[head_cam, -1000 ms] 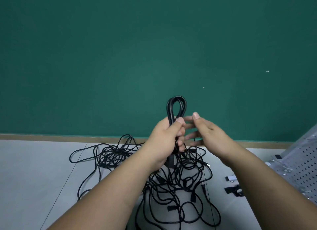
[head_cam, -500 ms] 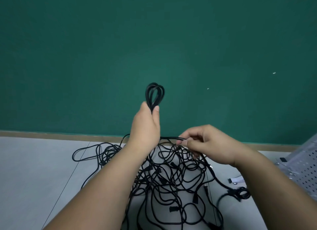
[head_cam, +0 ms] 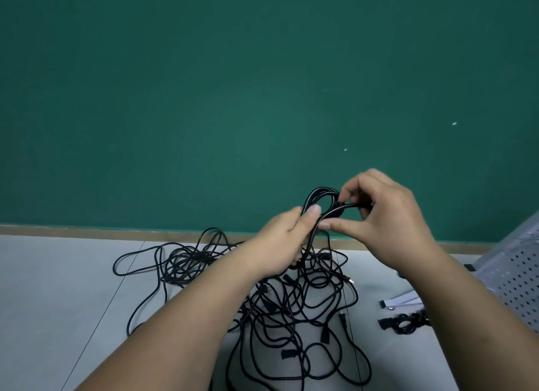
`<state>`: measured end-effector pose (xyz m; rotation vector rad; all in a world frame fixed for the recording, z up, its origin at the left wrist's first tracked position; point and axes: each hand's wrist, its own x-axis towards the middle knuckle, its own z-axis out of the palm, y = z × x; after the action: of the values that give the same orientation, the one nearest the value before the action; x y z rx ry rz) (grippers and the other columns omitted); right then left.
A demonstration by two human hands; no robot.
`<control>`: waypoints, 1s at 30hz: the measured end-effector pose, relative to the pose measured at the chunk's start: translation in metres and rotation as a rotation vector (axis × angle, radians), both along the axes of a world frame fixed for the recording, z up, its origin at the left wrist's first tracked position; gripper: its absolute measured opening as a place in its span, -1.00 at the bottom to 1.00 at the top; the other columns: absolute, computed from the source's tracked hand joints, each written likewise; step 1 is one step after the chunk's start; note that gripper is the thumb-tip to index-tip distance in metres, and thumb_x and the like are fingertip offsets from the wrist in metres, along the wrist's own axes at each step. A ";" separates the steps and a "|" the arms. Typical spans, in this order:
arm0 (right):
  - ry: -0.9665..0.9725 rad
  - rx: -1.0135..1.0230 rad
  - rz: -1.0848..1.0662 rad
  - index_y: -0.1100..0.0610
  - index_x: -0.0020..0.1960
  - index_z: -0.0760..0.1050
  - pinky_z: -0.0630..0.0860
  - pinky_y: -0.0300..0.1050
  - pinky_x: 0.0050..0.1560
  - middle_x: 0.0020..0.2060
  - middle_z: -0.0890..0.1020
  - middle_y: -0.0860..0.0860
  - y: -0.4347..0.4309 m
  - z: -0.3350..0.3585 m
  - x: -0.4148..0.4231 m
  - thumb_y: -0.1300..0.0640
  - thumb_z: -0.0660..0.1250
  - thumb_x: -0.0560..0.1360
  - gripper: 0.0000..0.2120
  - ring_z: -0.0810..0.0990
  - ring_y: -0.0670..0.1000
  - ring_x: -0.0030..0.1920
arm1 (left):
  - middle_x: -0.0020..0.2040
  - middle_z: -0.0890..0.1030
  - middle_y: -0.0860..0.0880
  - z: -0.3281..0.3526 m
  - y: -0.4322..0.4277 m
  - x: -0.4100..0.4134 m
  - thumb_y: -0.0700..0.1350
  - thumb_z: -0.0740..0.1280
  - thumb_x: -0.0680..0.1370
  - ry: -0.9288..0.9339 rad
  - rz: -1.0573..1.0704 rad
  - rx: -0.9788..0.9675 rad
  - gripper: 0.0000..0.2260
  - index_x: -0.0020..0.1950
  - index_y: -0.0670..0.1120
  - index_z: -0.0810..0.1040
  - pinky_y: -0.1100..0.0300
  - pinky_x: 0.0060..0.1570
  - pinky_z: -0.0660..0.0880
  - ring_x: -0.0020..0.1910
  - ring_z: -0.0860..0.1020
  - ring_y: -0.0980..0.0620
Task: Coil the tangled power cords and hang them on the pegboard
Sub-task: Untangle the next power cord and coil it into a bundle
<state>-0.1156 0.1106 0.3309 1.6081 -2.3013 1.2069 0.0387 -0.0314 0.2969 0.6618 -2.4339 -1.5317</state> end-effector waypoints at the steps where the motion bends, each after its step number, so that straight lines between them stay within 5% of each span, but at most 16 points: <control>1: -0.001 -0.008 -0.020 -0.09 -0.09 0.54 0.34 -0.38 -0.18 -0.18 0.48 -0.17 0.001 0.000 0.000 -0.16 0.72 0.23 -0.56 0.48 -0.18 -0.21 | -0.23 0.49 0.07 0.001 0.003 -0.001 0.39 0.03 0.66 0.011 -0.018 0.063 -0.52 0.03 0.02 0.49 0.13 -0.17 0.52 -0.31 0.51 0.07; 5: -0.038 -0.006 0.000 -0.09 -0.09 0.49 0.37 -0.35 -0.17 -0.12 0.48 -0.12 0.001 -0.002 0.001 -0.07 0.74 0.23 -0.53 0.48 -0.11 -0.17 | -0.10 0.56 0.22 -0.007 0.008 -0.004 0.19 0.35 0.67 0.004 -0.259 -0.035 -0.82 0.19 0.16 0.53 0.19 0.04 0.50 -0.12 0.53 0.27; 7: -0.042 0.009 0.031 -0.10 -0.09 0.48 0.39 -0.35 -0.16 -0.11 0.50 -0.11 0.000 -0.003 0.001 -0.02 0.74 0.28 -0.56 0.50 -0.08 -0.15 | -0.22 0.56 0.32 -0.011 0.010 -0.004 0.05 0.32 0.70 -0.021 -0.284 -0.050 -0.96 0.14 0.18 0.51 0.19 -0.06 0.47 -0.22 0.51 0.32; 11: -0.183 -0.051 -0.014 -0.08 -0.03 0.51 0.46 -0.31 -0.09 -0.11 0.57 -0.07 -0.003 -0.003 -0.005 0.01 0.56 0.53 -0.79 0.57 -0.07 -0.16 | -0.27 0.59 0.07 -0.013 0.010 0.000 0.01 0.24 0.74 0.041 -0.120 0.125 -0.92 0.07 0.07 0.45 0.06 -0.10 0.54 -0.28 0.60 0.07; 14: -0.471 -0.029 0.004 -0.02 0.06 0.56 0.61 -0.03 -0.01 -0.14 0.65 0.04 -0.003 -0.004 -0.015 0.08 0.42 0.65 -0.96 0.65 0.02 -0.18 | -0.30 0.52 -0.01 -0.011 0.006 0.001 -0.03 0.23 0.75 0.125 -0.032 0.202 -0.83 0.00 -0.06 0.39 -0.02 -0.11 0.58 -0.32 0.56 -0.04; 18: -0.681 0.028 0.023 0.08 0.09 0.65 0.70 0.04 -0.05 -0.06 0.71 0.13 -0.003 -0.008 -0.011 0.21 0.38 0.67 -0.91 0.76 0.03 -0.15 | -0.26 0.50 -0.01 -0.014 0.002 0.000 0.01 0.23 0.74 0.159 0.087 0.186 -0.89 0.07 0.00 0.44 -0.01 -0.16 0.61 -0.33 0.55 -0.01; 21: -0.738 0.008 -0.027 0.08 0.07 0.70 0.73 0.06 0.00 -0.07 0.73 0.14 -0.010 -0.010 0.002 0.20 0.43 0.65 -0.92 0.79 0.07 -0.12 | -0.09 0.67 -0.12 -0.019 0.008 -0.006 -0.09 0.18 0.77 0.211 0.145 0.254 -0.88 0.24 -0.10 0.45 0.08 -0.06 0.67 -0.13 0.72 -0.07; 25: -0.582 0.071 -0.074 -0.02 -0.01 0.74 0.69 0.19 0.09 -0.31 0.74 0.00 -0.018 -0.024 0.007 0.07 0.50 0.59 -0.95 0.74 0.07 -0.19 | 0.02 0.73 -0.16 -0.020 0.017 -0.011 -0.12 0.15 0.78 0.231 0.144 0.318 -0.81 0.35 -0.06 0.48 -0.03 0.13 0.68 0.00 0.75 -0.11; 30: -0.403 0.136 -0.058 -0.05 -0.05 0.71 0.67 0.21 -0.08 -0.29 0.71 0.03 -0.018 -0.023 0.010 0.02 0.35 0.64 -0.83 0.68 0.15 -0.19 | -0.03 0.70 -0.23 -0.019 0.022 -0.010 -0.08 0.15 0.78 0.219 0.110 0.437 -0.80 0.37 -0.07 0.45 -0.17 0.09 0.69 -0.07 0.74 -0.22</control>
<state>-0.1052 0.0922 0.3077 1.4313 -2.7001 1.5079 0.0284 -0.0092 0.2775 0.6444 -1.8879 -1.9902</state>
